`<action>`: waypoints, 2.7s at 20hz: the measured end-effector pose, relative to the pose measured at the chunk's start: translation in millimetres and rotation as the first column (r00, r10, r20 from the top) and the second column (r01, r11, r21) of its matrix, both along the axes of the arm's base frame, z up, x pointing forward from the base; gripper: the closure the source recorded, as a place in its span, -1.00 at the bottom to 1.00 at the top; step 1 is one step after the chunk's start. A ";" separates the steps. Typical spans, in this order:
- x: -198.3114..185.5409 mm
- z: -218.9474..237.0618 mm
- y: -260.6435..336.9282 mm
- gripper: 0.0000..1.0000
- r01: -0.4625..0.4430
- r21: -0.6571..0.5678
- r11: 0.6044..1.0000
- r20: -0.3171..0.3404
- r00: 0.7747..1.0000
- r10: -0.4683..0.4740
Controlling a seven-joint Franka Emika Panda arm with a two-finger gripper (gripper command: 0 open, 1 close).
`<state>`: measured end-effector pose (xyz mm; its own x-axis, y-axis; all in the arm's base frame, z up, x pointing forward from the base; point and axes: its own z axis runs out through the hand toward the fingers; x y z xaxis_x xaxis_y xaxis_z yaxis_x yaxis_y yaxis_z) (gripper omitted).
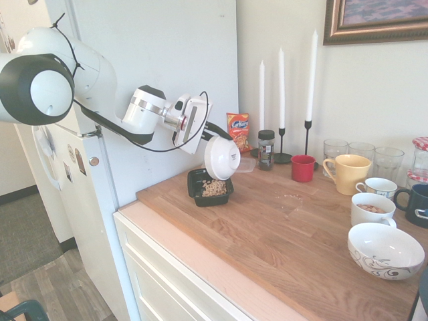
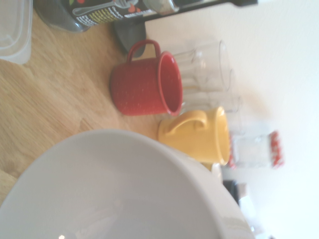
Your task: Put the cereal into the box
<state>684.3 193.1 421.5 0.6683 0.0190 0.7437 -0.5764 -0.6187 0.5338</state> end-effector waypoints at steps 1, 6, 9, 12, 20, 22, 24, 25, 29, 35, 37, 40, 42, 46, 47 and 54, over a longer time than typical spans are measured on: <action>3.4 6.9 -6.4 1.00 0.015 0.027 1.000 0.008 1.000 -0.015; 19.5 34.1 -51.8 1.00 0.116 0.227 0.967 -0.006 0.993 -0.118; 33.6 54.8 -103.2 1.00 0.188 0.390 0.902 -0.023 0.981 -0.195; 42.4 70.2 -166.5 1.00 0.238 0.517 0.822 -0.034 0.966 -0.257; 39.3 59.4 -299.7 1.00 0.282 0.823 0.493 -0.112 0.932 -0.346; 34.9 44.1 -319.9 1.00 0.271 0.881 0.388 -0.141 0.932 -0.333; 27.7 27.6 -342.7 1.00 0.262 0.923 0.281 -0.171 0.935 -0.311; 23.6 20.0 -355.1 1.00 0.256 0.940 0.227 -0.182 0.936 -0.301; 2.5 -13.2 -404.8 1.00 0.239 0.970 0.054 -0.214 0.935 -0.284; -18.9 -73.1 -432.6 1.00 0.259 0.966 -0.005 -0.250 0.927 -0.281; -25.4 -91.8 -440.4 1.00 0.263 0.965 -0.015 -0.255 0.922 -0.292; -31.3 -100.0 -451.5 1.00 0.252 0.967 -0.044 -0.253 0.918 -0.305; -34.2 -103.6 -456.9 1.00 0.251 0.967 -0.052 -0.254 0.916 -0.310; -37.7 -113.6 -459.7 -1.00 0.256 0.965 -0.055 -0.260 0.911 -0.320; -38.0 -114.5 -460.0 -1.00 0.252 0.966 -0.058 -0.258 0.912 -0.320; -41.3 -116.7 -463.9 -1.00 0.227 0.972 -0.068 -0.237 0.916 -0.323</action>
